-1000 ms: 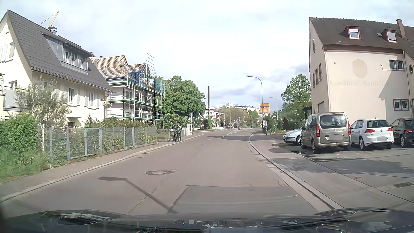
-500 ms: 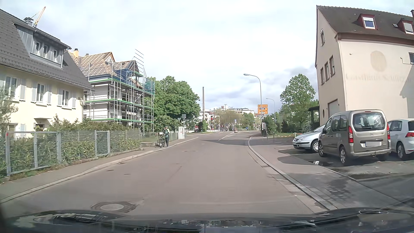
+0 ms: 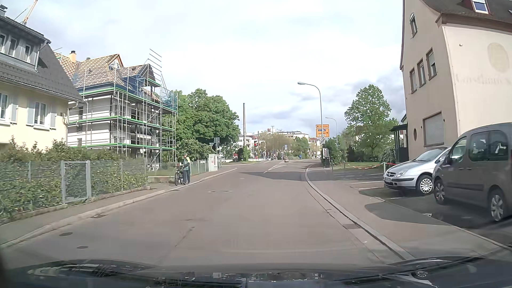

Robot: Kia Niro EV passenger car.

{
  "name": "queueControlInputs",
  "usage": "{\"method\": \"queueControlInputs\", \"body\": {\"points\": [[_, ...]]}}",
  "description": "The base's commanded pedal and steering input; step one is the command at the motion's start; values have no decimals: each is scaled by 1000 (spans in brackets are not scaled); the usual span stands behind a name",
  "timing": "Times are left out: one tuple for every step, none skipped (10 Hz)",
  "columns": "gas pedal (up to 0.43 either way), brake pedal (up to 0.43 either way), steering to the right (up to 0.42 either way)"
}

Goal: Follow the waypoints while adhering to traffic rules and regulations

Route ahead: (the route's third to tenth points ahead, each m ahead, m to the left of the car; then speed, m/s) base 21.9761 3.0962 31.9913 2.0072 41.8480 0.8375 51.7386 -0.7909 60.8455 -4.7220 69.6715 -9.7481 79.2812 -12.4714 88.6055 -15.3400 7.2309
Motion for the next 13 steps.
{"method": "queueControlInputs", "body": {"points": [[98,0,24],[98,0,21],[98,0,19],[98,0,19],[98,0,20],[98,0,20],[87,0,20],[87,0,20],[87,0,20],[87,0,20],[87,0,18],[87,0,17],[87,0,17]]}}
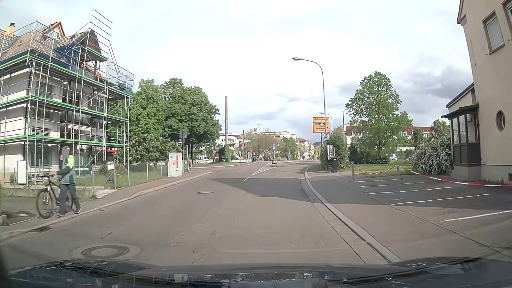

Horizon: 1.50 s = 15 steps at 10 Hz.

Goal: Follow the waypoints while adhering to traffic rules and regulations

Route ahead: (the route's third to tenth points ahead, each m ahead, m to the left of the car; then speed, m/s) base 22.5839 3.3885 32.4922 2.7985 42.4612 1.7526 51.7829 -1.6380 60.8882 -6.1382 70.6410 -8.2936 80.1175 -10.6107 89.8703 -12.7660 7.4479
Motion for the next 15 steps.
{"method": "queueControlInputs", "body": {"points": [[87,0,17],[87,0,16],[87,0,16],[87,0,16],[87,0,16],[87,0,16],[87,0,16],[87,0,16],[87,0,16],[87,0,16],[87,0,16],[87,0,16],[87,0,16],[87,0,16],[87,0,16]]}}
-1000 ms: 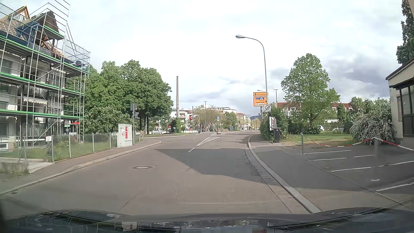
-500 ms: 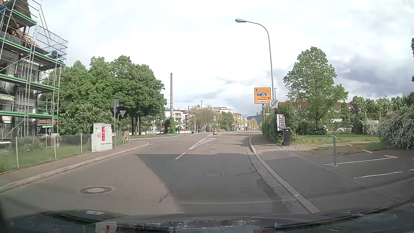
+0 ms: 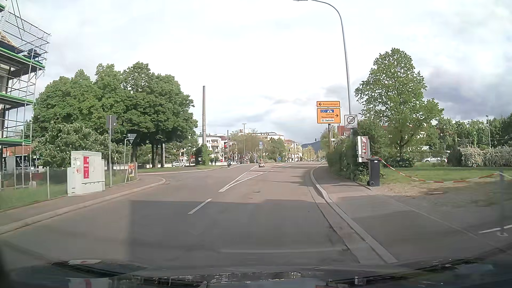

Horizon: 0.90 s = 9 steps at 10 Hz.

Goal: Follow the waypoints while adhering to traffic rules and regulations

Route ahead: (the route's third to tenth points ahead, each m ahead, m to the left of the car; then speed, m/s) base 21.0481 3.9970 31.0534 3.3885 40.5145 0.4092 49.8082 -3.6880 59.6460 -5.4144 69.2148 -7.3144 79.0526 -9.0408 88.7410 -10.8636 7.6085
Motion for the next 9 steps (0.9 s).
{"method": "queueControlInputs", "body": {"points": [[87,0,16],[87,0,16],[87,0,16],[87,0,16],[87,0,17],[87,0,17],[87,0,17],[87,0,17],[87,0,17]]}}
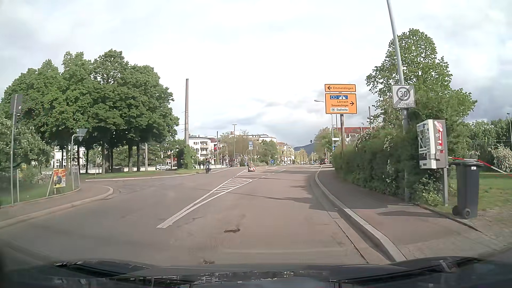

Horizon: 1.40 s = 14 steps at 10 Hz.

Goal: Follow the waypoints while adhering to traffic rules and regulations

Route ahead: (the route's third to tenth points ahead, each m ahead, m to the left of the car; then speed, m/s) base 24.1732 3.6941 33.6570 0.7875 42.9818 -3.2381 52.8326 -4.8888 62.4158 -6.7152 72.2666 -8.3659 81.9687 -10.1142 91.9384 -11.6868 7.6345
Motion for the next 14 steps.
{"method": "queueControlInputs", "body": {"points": [[87,0,17],[87,0,17],[87,0,17],[87,0,17],[87,0,18],[87,0,17],[87,0,18],[87,0,18],[87,0,18],[87,0,18],[87,0,18],[87,0,18],[87,0,18],[87,0,18]]}}
